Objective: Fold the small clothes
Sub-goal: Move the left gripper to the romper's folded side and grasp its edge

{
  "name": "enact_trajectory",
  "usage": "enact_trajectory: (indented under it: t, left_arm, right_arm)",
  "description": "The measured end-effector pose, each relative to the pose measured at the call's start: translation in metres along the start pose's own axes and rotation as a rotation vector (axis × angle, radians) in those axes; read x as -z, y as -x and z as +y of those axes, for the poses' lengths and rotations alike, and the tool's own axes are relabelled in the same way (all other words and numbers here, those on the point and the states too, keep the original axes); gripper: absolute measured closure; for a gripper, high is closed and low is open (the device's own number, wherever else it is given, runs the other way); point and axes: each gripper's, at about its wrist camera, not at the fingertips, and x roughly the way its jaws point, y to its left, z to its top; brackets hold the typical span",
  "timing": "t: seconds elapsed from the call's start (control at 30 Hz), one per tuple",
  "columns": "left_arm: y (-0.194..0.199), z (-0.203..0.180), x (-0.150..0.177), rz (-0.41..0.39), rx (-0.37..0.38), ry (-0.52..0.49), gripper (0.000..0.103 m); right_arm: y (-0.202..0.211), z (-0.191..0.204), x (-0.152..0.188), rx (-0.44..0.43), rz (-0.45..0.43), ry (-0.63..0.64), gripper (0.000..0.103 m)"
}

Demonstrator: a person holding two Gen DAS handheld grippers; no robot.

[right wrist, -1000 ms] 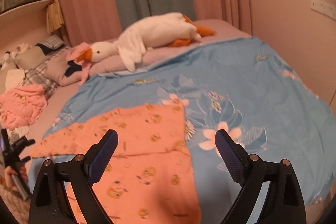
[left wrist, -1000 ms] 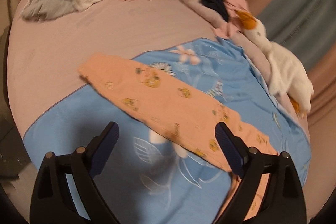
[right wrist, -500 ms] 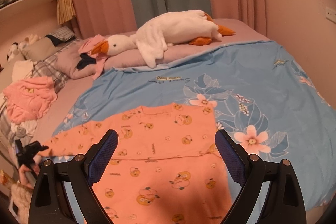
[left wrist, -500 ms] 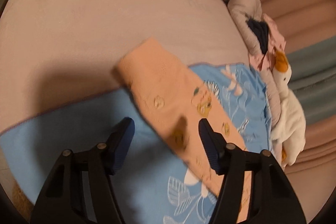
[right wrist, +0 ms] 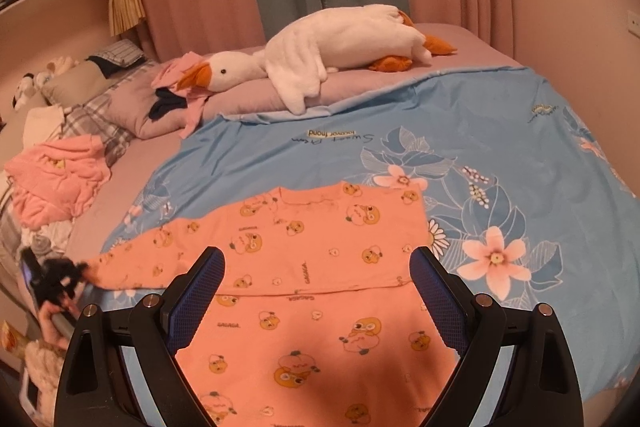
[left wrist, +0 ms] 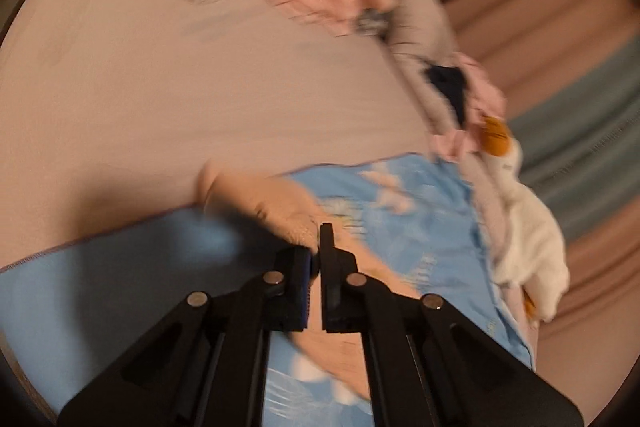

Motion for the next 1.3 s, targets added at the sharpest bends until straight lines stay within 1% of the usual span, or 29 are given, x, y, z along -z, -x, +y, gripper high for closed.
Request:
enact_trajectory:
  t: [0.07,0.17,0.23,0.33,0.4,0.53,0.63,0.73,0.83,0.9,0.97,1.07,1.13,1.2,1.27,1.3]
  left_arm:
    - [0.009,-0.028,0.005,-0.009,0.052,-0.07,0.103]
    - [0.019,-0.071,0.02,0.019,0.159,-0.166,0.103]
    - [0.021,-0.098,0.032,0.059,0.216,-0.223,0.103]
    - [0.023,-0.126,0.056,0.119,0.3,-0.304,0.103]
    - [0.022,-0.144,0.077,0.165,0.327,-0.383,0.103]
    - [0.024,-0.169,0.115,0.241,0.392,-0.501,0.103]
    - [0.023,-0.181,0.14,0.31,0.428,-0.576,0.103]
    - [0.016,-0.188,0.168,0.376,0.438,-0.636,0.103]
    - [0.002,-0.187,0.192,0.465,0.436,-0.643,0.103]
    - [-0.01,-0.184,0.207,0.519,0.43,-0.65,0.102]
    - [-0.017,-0.18,0.217,0.548,0.416,-0.657,0.102]
    - [-0.029,-0.174,0.229,0.608,0.397,-0.665,0.101]
    - [-0.035,-0.169,0.234,0.636,0.362,-0.673,0.094]
    - [-0.039,-0.162,0.235,0.668,0.339,-0.674,0.083]
    - [-0.035,-0.157,0.231,0.679,0.341,-0.659,0.062]
    - [-0.031,-0.154,0.227,0.675,0.346,-0.655,0.056]
  right_arm:
    - [0.0,0.0,0.001,-0.003,0.002,-0.003,0.01]
    - [0.003,-0.002,0.003,-0.012,-0.006,-0.013,0.01]
    - [0.004,-0.005,0.004,-0.011,-0.007,-0.025,0.01]
    - [0.006,-0.011,0.006,-0.009,-0.006,-0.046,0.01]
    - [0.007,-0.015,0.007,-0.011,-0.007,-0.058,0.01]
    - [0.006,-0.023,0.009,-0.009,0.002,-0.078,0.01]
    - [0.003,-0.028,0.012,-0.025,0.016,-0.096,0.01]
    - [0.0,-0.03,0.014,-0.042,0.026,-0.102,0.01]
    - [-0.003,-0.031,0.016,-0.048,0.038,-0.103,0.01]
    - [-0.004,-0.034,0.017,-0.068,0.048,-0.119,0.01]
    - [-0.006,-0.036,0.018,-0.078,0.053,-0.129,0.01]
    - [-0.01,-0.038,0.02,-0.065,0.066,-0.131,0.01]
    - [-0.014,-0.038,0.021,-0.067,0.077,-0.132,0.01]
    - [-0.018,-0.036,0.022,-0.073,0.09,-0.129,0.01]
    - [-0.023,-0.034,0.023,-0.074,0.102,-0.118,0.01]
    - [-0.025,-0.032,0.023,-0.076,0.107,-0.114,0.01]
